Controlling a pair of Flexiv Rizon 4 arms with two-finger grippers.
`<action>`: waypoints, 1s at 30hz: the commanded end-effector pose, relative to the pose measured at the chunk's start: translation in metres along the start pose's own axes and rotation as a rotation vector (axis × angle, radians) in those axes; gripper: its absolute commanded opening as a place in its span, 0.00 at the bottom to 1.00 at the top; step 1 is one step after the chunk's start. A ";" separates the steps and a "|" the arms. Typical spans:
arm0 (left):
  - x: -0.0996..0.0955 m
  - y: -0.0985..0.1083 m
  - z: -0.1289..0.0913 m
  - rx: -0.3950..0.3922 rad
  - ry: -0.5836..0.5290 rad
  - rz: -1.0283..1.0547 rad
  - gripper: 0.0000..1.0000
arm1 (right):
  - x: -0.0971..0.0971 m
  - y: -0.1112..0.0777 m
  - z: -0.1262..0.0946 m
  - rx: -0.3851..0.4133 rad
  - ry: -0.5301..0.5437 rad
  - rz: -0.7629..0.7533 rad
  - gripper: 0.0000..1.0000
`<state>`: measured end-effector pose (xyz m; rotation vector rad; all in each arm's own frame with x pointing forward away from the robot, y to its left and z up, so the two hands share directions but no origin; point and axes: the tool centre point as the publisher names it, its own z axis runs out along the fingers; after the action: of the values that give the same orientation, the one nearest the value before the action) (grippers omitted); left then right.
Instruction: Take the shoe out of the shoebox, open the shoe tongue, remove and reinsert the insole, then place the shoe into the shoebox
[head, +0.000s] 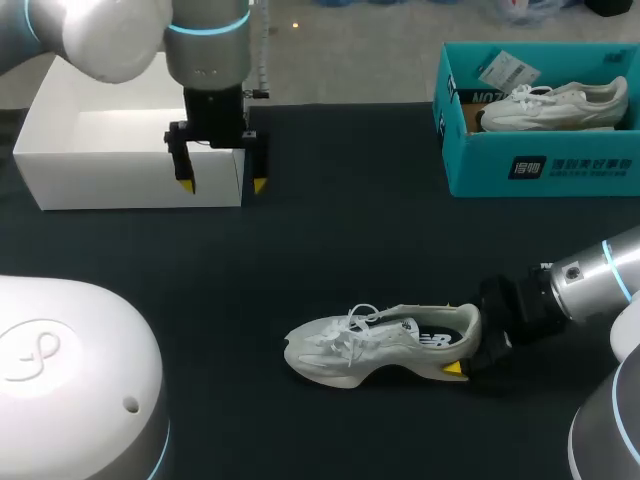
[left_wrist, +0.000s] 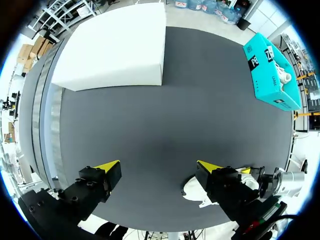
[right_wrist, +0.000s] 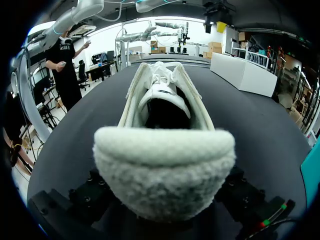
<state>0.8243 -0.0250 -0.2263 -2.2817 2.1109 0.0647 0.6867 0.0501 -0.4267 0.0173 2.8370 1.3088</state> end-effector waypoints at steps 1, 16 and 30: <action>0.004 -0.005 0.000 -0.010 -0.011 -0.001 1.00 | 0.000 0.000 0.002 0.005 -0.003 0.000 0.00; 0.008 -0.003 -0.002 0.003 -0.003 0.016 1.00 | 0.000 0.000 0.002 0.005 -0.003 0.000 0.00; 0.056 0.052 -0.007 0.096 0.039 0.014 1.00 | 0.000 0.000 0.002 0.005 -0.003 0.000 0.00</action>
<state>0.7862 -0.0763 -0.2213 -2.2583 2.1200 -0.0417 0.6867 0.0501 -0.4267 0.0174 2.8371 1.3087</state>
